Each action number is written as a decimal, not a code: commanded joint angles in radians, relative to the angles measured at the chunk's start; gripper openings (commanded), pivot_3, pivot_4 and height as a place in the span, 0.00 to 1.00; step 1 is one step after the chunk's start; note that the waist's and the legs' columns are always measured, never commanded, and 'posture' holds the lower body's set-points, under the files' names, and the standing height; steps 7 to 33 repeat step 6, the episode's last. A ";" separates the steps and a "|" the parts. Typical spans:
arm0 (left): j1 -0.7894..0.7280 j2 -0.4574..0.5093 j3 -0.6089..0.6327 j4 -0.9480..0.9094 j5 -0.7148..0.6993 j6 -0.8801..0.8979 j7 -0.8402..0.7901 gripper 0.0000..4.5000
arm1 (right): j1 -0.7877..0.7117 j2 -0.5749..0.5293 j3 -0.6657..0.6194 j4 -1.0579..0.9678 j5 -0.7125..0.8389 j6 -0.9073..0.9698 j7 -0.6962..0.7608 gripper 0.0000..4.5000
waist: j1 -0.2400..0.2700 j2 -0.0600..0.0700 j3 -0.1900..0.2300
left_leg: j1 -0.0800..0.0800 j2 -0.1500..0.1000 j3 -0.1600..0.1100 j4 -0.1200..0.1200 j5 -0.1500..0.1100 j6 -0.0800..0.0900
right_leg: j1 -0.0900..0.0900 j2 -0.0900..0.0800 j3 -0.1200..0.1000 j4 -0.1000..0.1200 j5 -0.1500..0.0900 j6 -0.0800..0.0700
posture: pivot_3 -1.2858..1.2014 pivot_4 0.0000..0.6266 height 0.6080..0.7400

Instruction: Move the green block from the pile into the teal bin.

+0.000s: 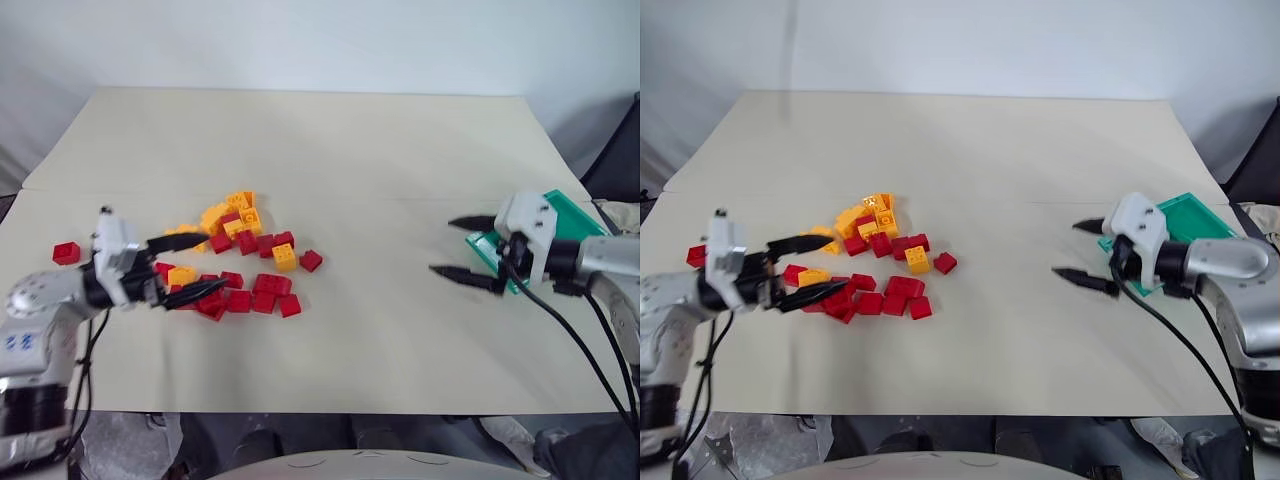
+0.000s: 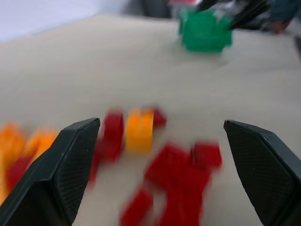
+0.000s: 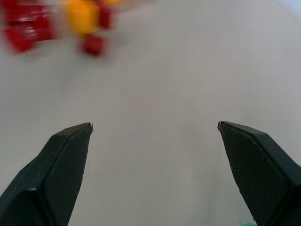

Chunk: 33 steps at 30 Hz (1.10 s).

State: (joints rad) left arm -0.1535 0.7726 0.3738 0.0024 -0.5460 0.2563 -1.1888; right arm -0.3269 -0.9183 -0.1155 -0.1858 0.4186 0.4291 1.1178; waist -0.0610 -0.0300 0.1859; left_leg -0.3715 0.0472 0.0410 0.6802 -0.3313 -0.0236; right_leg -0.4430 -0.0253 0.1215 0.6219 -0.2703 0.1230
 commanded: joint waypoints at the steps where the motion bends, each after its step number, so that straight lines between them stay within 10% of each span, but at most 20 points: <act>1: 0.082 0.026 0.098 -0.046 -0.017 -0.035 0.004 1.00 | 0.019 -0.002 -0.007 0.034 0.017 -0.107 0.099 0.99 | 0.004 0.000 0.000 | 0.000 0.000 0.000 0.000 0.000 0.000 | 0.000 0.000 0.000 0.000 0.000 0.000 | 0.52 0.24 1.00; 33: 0.188 0.031 0.187 -0.093 -0.018 -0.060 0.024 1.00 | -0.024 0.030 0.033 0.144 -0.008 -0.164 0.128 0.99 | 0.004 -0.002 0.000 | 0.002 0.000 0.000 0.001 0.000 0.000 | 0.001 -0.001 -0.002 0.001 0.000 0.000 | 0.52 0.24 1.00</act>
